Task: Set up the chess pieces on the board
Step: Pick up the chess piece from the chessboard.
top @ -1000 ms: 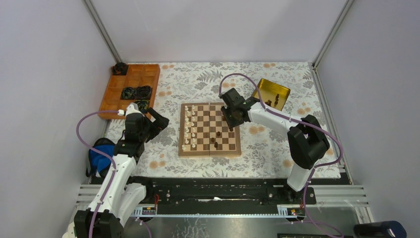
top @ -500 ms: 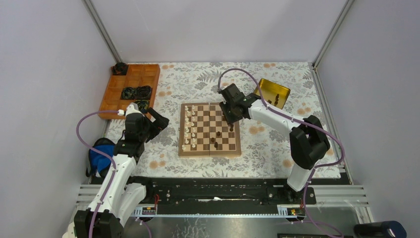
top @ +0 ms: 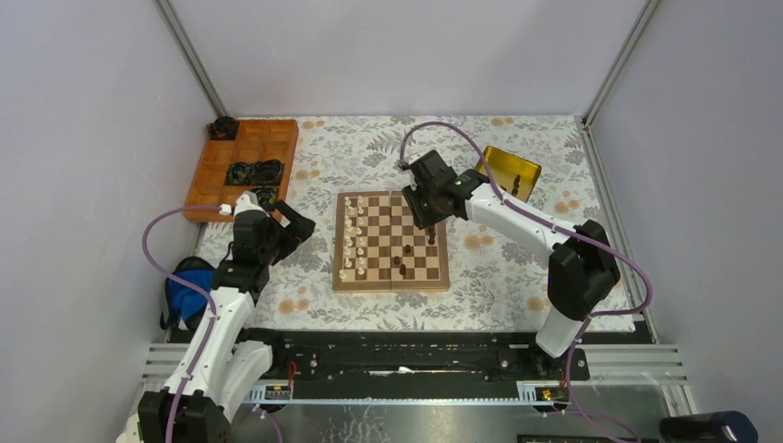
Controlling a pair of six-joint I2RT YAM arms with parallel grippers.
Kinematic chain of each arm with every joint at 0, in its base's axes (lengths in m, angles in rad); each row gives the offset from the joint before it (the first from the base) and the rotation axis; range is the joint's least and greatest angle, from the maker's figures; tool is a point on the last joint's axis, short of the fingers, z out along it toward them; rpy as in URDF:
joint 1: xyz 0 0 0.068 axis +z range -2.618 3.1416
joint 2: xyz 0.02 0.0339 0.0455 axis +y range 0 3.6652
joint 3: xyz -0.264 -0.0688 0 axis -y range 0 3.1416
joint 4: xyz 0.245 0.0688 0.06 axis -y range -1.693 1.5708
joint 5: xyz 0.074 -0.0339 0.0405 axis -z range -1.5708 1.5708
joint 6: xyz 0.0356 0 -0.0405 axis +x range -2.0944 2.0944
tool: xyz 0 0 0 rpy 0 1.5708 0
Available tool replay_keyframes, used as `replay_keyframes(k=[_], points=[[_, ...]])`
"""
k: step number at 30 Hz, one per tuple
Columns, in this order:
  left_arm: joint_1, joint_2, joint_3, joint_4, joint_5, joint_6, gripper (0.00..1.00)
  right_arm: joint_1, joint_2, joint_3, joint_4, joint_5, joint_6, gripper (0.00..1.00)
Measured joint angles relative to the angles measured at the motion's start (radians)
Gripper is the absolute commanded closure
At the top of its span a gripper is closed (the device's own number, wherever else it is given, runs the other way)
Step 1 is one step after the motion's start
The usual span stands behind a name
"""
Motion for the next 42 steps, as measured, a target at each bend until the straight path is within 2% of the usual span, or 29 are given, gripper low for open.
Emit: replay_keyframes(k=[16, 36, 42], points=[[0.0, 0.012, -0.004, 0.001, 0.0, 0.0, 0.01, 0.058, 0.113, 0.026, -0.039, -0.101, -0.027, 0.58], [0.0, 0.014, -0.006, 0.001, 0.0, 0.0, 0.01, 0.078, 0.176, 0.026, -0.033, -0.125, -0.027, 0.59], [0.0, 0.014, -0.013, 0.002, 0.0, 0.0, 0.01, 0.078, 0.186, 0.026, -0.029, -0.124, -0.028, 0.61]])
